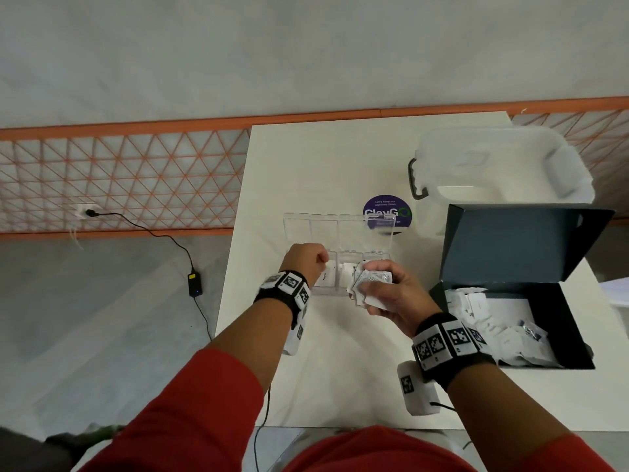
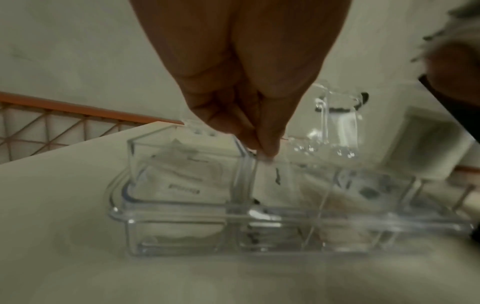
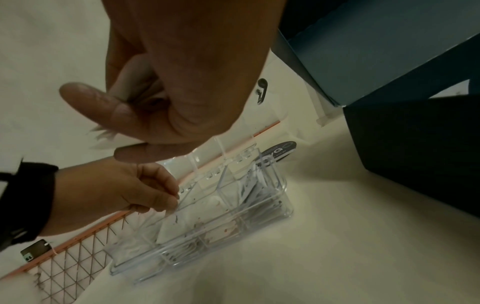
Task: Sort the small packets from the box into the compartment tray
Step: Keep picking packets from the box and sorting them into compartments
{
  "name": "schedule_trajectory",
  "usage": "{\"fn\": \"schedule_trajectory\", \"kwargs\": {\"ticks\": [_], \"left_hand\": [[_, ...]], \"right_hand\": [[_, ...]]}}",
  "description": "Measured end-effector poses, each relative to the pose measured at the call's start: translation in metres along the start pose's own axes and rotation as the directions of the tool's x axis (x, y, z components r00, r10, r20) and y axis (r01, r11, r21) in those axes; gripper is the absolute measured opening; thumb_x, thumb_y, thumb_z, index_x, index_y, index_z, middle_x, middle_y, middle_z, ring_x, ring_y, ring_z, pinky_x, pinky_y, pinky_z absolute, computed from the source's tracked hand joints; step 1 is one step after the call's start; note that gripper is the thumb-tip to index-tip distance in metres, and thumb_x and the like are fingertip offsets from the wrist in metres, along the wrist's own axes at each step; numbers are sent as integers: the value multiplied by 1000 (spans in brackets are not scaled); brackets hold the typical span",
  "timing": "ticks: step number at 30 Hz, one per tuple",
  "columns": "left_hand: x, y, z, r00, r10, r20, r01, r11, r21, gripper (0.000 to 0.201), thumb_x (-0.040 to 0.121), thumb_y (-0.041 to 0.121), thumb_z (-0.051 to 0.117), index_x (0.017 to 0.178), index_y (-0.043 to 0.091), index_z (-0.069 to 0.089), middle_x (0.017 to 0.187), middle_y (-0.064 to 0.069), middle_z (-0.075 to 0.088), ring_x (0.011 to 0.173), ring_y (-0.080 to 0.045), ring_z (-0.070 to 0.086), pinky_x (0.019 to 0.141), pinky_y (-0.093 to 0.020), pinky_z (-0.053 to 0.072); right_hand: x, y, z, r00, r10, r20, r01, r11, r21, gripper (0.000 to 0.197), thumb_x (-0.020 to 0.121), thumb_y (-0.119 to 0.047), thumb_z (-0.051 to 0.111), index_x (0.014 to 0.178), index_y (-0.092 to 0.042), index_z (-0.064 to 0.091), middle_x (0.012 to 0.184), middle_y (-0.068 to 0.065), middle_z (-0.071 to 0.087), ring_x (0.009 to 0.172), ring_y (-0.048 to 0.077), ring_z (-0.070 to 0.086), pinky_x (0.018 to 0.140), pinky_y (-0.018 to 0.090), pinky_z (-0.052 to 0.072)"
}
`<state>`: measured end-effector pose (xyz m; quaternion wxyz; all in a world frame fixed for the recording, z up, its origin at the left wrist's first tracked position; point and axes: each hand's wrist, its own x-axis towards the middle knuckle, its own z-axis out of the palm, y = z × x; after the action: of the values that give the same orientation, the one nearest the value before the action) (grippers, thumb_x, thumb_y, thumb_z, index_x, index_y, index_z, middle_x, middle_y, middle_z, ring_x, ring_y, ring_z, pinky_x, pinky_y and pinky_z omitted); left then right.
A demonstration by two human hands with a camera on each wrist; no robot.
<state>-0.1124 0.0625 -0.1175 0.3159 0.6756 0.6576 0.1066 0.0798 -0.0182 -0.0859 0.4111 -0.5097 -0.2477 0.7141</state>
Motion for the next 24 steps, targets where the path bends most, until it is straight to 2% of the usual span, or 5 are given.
{"fn": "schedule_trajectory", "kwargs": {"ticks": [6,12,17,20,24], "left_hand": [[0,-5,15,973,213,92,-229,817,529,16,89,15,60,96,23,72,110,0,57,97,-23,56,84,-34,42],[3,-3,17,962,218,165,-272,711,648,26,95,24,49,109,33,68,116,5,60,108,-24,50,88,-38,38],[-6,8,4,971,239,-10,-203,846,493,26,94,22,47,107,23,68,112,3,62,103,-22,53,87,-34,38],[-21,27,-12,917,344,-204,-305,932,198,12,87,19,55,90,17,67,94,4,62,87,-15,54,77,-28,39],[-46,57,-20,921,360,-149,-386,894,-229,4,83,27,66,83,23,65,81,10,59,65,0,49,61,-17,41]], "right_hand": [[-2,-3,-4,1000,-4,-21,4,1000,20,30,79,13,70,94,-13,66,94,18,66,78,37,63,50,30,51],[-5,-5,-6,1000,-15,-24,15,1000,-3,27,80,11,71,88,-14,69,88,15,67,69,30,66,50,29,53],[-4,-5,-12,1000,-13,-20,13,1000,-15,14,89,-4,67,90,-17,72,87,9,71,67,23,67,51,28,54],[-2,-5,-15,1000,-1,0,1,998,63,22,94,-7,54,90,-17,73,89,10,70,67,26,66,49,28,52],[-1,-5,-17,1000,0,26,-1,999,44,33,93,-4,48,87,-22,75,88,9,72,69,24,68,51,30,53]]}}
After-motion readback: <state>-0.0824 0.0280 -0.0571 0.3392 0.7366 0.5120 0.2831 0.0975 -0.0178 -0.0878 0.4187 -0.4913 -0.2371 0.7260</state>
